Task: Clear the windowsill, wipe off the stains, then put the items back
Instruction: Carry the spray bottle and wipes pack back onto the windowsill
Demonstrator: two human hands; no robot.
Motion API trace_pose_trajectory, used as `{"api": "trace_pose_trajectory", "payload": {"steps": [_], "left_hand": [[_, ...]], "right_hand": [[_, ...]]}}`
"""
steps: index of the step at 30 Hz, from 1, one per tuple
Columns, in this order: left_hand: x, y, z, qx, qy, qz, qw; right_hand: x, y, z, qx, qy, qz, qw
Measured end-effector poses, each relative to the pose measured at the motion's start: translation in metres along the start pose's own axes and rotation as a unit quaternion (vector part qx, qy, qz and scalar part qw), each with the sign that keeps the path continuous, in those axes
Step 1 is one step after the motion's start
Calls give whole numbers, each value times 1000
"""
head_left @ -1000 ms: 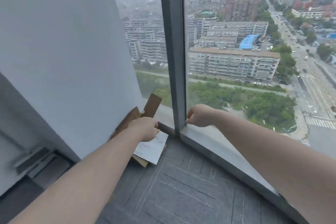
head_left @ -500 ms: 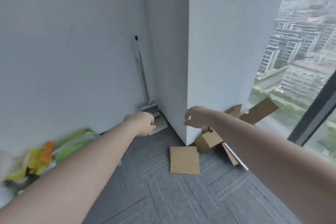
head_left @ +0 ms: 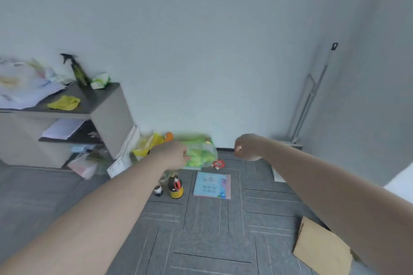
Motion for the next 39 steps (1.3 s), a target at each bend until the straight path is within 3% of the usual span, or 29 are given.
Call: {"api": "trace_pose_trajectory", "payload": {"steps": [8, 17, 28, 39], "left_hand": [[-202, 24, -56, 19, 137, -8, 990], [-410, 46, -94, 36, 237, 22, 971], [-628, 92, -235, 71, 186, 61, 978], [-810, 80, -381, 41, 224, 66, 971]], "right_hand": [[-160, 45, -206, 3, 141, -5, 990], [-336, 87, -355, 15, 227, 9, 974], [-474, 132, -546, 10, 164, 33, 986], [-531, 142, -770, 0, 120, -20, 993]]}}
Point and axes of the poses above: each hand's wrist, its own z-axis away from the middle knuckle, its own y-axis out of the back of the hand, x = y × z, the point moved 7 cm from there along -z, towards the middle knuckle, and after that the axes turned 11 degrees about x, right-handed, at the moved point
